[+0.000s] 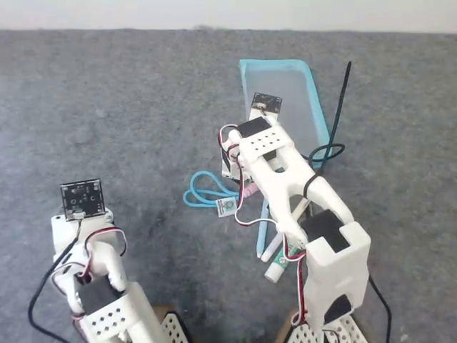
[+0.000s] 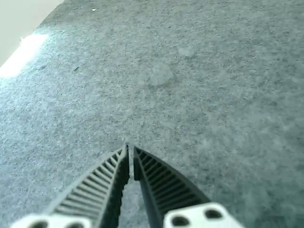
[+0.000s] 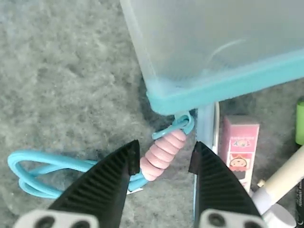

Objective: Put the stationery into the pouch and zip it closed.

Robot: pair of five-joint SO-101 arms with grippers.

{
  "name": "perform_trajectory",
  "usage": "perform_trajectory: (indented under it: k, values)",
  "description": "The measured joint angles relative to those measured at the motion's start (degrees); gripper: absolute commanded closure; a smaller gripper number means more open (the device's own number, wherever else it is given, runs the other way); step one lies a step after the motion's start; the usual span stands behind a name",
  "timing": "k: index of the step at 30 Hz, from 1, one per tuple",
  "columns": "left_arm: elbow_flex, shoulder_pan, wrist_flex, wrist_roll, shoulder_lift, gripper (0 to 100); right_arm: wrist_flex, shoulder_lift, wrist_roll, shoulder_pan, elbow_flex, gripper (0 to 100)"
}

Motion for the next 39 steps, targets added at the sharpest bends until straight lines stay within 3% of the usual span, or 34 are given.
perform_trajectory:
  k: [17, 23, 27, 35, 39]
  values:
    - [0.0, 0.0, 0.0, 0.0, 0.0, 99, 0.0, 4.3, -0.2, -2.4, 0.0, 83.0]
    - [0.0, 0.0, 0.0, 0.0, 0.0, 99, -0.4, 4.7, -0.2, -2.2, 0.0, 93.9]
    - [0.0, 0.0, 0.0, 0.0, 0.0, 99, -0.4, 4.7, 3.1, -0.4, -0.1, 99.4]
    - [0.0, 0.0, 0.0, 0.0, 0.0, 99, -0.4, 4.1, 8.1, 0.9, -0.1, 99.2]
    - [0.0, 0.0, 0.0, 0.0, 0.0, 99, 1.1, 0.0, 14.9, 0.9, -0.1, 99.1]
